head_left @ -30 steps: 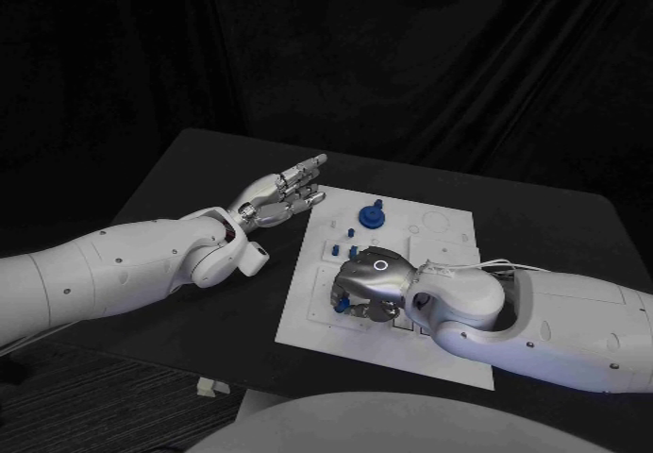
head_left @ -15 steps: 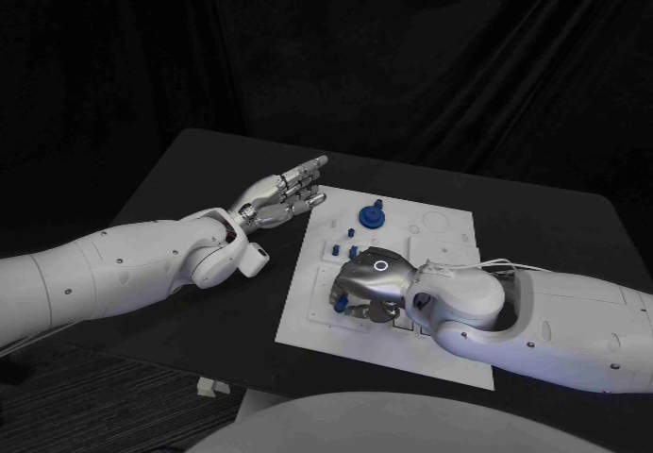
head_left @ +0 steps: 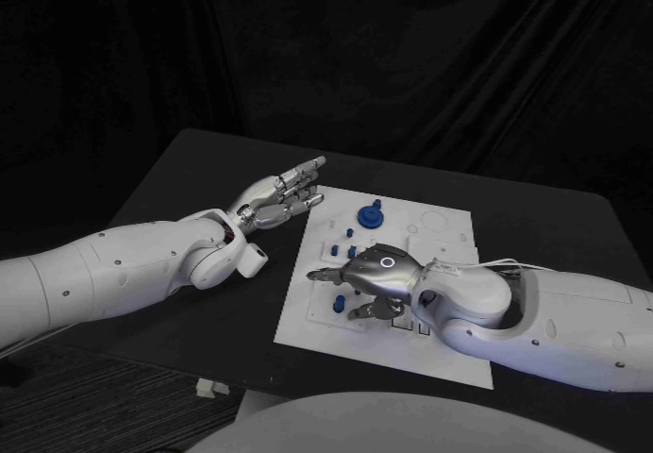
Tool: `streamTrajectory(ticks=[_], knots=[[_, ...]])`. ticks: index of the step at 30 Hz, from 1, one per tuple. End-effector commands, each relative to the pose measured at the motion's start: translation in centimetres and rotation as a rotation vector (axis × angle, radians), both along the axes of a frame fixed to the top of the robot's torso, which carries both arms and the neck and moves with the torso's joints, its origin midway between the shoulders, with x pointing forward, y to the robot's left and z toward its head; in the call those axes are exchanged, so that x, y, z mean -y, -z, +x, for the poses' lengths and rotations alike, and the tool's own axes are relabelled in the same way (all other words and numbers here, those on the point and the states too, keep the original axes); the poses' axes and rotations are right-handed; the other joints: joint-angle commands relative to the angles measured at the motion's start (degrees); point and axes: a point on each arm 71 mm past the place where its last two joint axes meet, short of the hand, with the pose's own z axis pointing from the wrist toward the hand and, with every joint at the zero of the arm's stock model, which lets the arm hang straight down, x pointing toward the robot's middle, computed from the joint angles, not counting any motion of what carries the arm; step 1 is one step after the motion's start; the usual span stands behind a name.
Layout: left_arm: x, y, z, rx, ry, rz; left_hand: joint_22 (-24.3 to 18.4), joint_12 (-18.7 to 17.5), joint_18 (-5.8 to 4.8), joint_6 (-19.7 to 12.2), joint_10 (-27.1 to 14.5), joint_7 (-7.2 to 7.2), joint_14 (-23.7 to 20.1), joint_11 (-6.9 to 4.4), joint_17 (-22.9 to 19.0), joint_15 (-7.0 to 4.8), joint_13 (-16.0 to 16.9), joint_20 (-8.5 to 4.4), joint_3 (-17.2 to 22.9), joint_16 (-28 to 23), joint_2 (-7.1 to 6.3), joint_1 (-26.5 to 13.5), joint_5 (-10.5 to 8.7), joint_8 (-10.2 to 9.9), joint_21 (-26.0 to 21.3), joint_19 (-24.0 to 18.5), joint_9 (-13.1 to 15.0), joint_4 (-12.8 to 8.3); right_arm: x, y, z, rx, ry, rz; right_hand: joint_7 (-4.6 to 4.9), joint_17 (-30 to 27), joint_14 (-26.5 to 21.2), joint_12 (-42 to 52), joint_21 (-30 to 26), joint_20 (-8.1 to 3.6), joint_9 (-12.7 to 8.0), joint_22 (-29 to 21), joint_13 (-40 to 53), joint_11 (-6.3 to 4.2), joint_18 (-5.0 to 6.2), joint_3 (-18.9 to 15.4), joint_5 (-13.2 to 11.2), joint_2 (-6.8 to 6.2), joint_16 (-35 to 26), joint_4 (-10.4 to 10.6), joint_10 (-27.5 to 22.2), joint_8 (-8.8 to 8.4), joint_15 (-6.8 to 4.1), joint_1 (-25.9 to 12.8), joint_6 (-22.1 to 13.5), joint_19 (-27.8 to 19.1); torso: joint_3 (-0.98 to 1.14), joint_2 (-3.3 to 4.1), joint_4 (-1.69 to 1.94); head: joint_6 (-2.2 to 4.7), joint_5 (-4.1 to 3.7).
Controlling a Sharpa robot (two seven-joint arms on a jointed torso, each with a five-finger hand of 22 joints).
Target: Assemble the parts on the task board
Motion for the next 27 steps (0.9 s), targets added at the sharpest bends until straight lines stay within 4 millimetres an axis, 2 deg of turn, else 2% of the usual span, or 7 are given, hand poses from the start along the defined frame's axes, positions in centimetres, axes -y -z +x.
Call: streamTrajectory(ticks=[1,13,17,19,21,23,27], knots=[[0.1,0.0,-0.1,-0.001,0.007,-0.014,0.0,-0.4,0.48,0.0,0.1,0.36,0.0,0.49,-0.1,0.52,-0.1,0.38,0.3,-0.2,0.32,0.1,0.36,0.4,-0.2,-0.1,0.1,0.0,1.0,-1.4,0.0,0.067,0.008,0.115,-0.17,-0.7,-0.5,0.7,-0.8,-0.44,0.2,7.5,0.1,-0.55,1.22,-0.4,-1.0,-0.4,-0.5,0.7,-0.5,0.13,-0.56,-0.5,1.6,-0.6,0.01,-0.13,0.05,-0.01,-0.52],[-1.0,-0.2,-0.3,0.009,-0.019,-0.008,0.1,-0.4,0.48,0.2,0.1,0.31,0.0,0.53,-0.1,0.55,-0.1,0.38,0.3,-0.2,0.28,0.1,0.34,0.4,-0.1,-0.1,0.1,0.0,9.1,-8.1,1.4,-0.047,0.261,0.406,4.01,-2.6,-1.2,9.6,-3.8,-0.43,1.6,7.0,2.2,-2.12,1.58,2.1,3.7,3.93,-1.3,-1.8,8.8,2.41,-0.37,1.9,19.0,-1.4,-0.13,-0.42,-0.86,-0.01,-2.75],[-1.5,-0.2,-0.5,0.012,-0.029,-0.006,0.1,-0.4,0.48,0.4,0.1,0.25,0.0,0.56,-0.1,0.54,-0.1,0.38,0.3,-0.2,0.15,0.1,0.33,0.5,-0.1,0.0,0.2,-0.1,12.4,-8.8,1.7,-0.076,0.366,0.423,4.96,-8.9,-3.6,18.9,-10.5,-1.76,1.7,5.2,7.5,-4.61,2.84,1.4,3.4,3.67,-5.6,-2.7,14.2,2.54,-2.14,2.2,22.4,-3.8,-0.18,-0.64,-1.33,-0.01,-3.55],[-1.6,-0.3,-0.5,0.015,-0.032,-0.007,0.2,-0.4,0.49,0.4,0.1,0.22,0.0,0.56,-0.1,0.52,-0.1,0.38,0.3,-0.2,0.12,0.0,0.3,0.5,-0.1,0.0,0.1,0.0,13.8,-8.7,1.9,-0.088,0.417,0.409,4.7,-13.6,-4.1,47.1,-15.7,-2.41,1.9,3.5,30.9,-8.2,2.25,0.8,4.5,6.17,-10.0,-3.1,-0.8,1.31,-4.03,1.3,24.1,-4.2,-0.13,-0.68,-1.42,-0.01,-3.98],[-1.8,-0.3,-0.5,0.017,-0.035,-0.007,0.1,-0.3,0.49,0.4,0.3,0.17,0.0,0.58,-0.1,0.47,0.0,0.36,0.3,-0.2,0.1,0.0,0.23,0.5,-0.1,0.0,0.1,0.0,15.0,-8.3,2.2,-0.117,0.471,0.371,4.53,-11.5,-3.1,61.4,-15.6,-3.62,2.5,3.7,47.6,-7.06,3.17,-0.2,3.6,4.7,-8.5,-3.0,8.7,1.54,-3.96,0.6,25.2,-3.5,-0.1,-0.72,-1.62,-0.01,-4.28],[-1.8,-0.3,-0.6,0.018,-0.036,-0.007,0.2,-0.3,0.49,0.3,0.3,0.14,0.0,0.58,-0.1,0.44,0.0,0.34,0.3,-0.2,0.1,-0.1,0.22,0.4,-0.1,0.0,0.1,0.1,16.0,-7.7,2.3,-0.155,0.525,0.32,4.2,6.0,2.0,79.1,-6.6,-4.18,3.9,6.5,73.9,-7.85,1.65,-1.2,3.3,4.68,2.7,-1.9,28.1,1.83,-4.58,-1.8,26.0,-0.2,-0.15,-0.76,-1.75,-0.01,-4.66],[-1.8,-0.2,-0.6,0.018,-0.036,-0.008,0.2,-0.3,0.49,0.3,0.3,0.14,0.0,0.58,-0.1,0.44,0.0,0.34,0.3,-0.2,0.1,-0.1,0.22,0.4,-0.1,0.0,0.1,0.1,17.7,-6.2,2.4,-0.236,0.632,0.204,4.55,25.2,6.4,85.1,7.2,-4.57,10.3,9.9,86.3,-7.57,-0.55,-3.1,2.6,5.38,13.8,0.1,39.0,7.21,-4.97,-12.2,30.0,4.0,-0.14,-0.82,-1.71,-0.01,-5.6]])
